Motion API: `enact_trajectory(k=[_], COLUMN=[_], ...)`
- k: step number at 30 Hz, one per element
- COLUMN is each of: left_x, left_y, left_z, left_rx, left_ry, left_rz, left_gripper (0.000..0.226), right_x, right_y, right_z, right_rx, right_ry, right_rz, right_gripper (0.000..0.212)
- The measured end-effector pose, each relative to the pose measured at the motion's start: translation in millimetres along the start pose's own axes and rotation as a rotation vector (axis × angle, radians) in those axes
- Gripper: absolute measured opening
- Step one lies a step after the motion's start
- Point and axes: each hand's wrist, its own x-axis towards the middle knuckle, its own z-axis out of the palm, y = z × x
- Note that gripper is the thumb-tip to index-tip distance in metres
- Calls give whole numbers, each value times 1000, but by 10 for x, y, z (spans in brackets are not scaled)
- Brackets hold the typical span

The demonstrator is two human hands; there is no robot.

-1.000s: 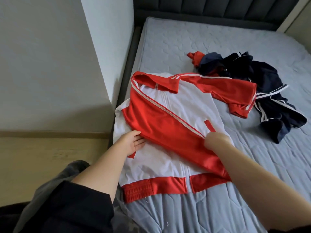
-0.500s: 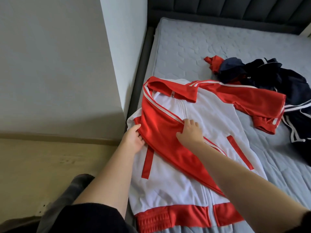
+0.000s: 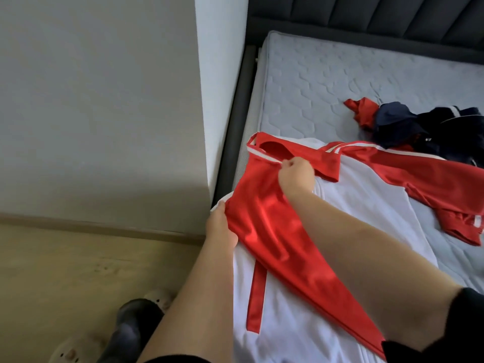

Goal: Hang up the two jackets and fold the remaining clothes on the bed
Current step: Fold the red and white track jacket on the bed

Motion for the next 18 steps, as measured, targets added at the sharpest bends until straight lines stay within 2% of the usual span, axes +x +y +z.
enact_trajectory(k=[2,4,6,8,11,13,15,18], left_x=[-16,-39,-67,-106,-146,-255,-411,-585], left_y=[26,24,37,87,158,125,10,-332], left_z=[-28,-36,-46,-56,-74,-47,-18,90], left_rx=[-26,17,14,88,297,601,908,1371], left_ry=[50,111,191,148,235,377,442,335], left_rz=[-31,-45,-67,-86,29,261,668,1186], left_gripper=[38,42,47,47,39,31,25,50], right_x=[98,108,63,-21,-110,-159,-210,-338], right_y=[203,314,304,301,377,466,565,758], right_z=[-81,-107,-78,-55,-123,-215,-308,-473], right_rx=[15,24,29,-24,-51,-30,-63,-203], right_ry=[-3,-56,-156,-269,-206,-195,-262,-323], right_rz=[155,207,133,23,-30,17,72,86], right_gripper=[31,36,36,27,22,31,43,45])
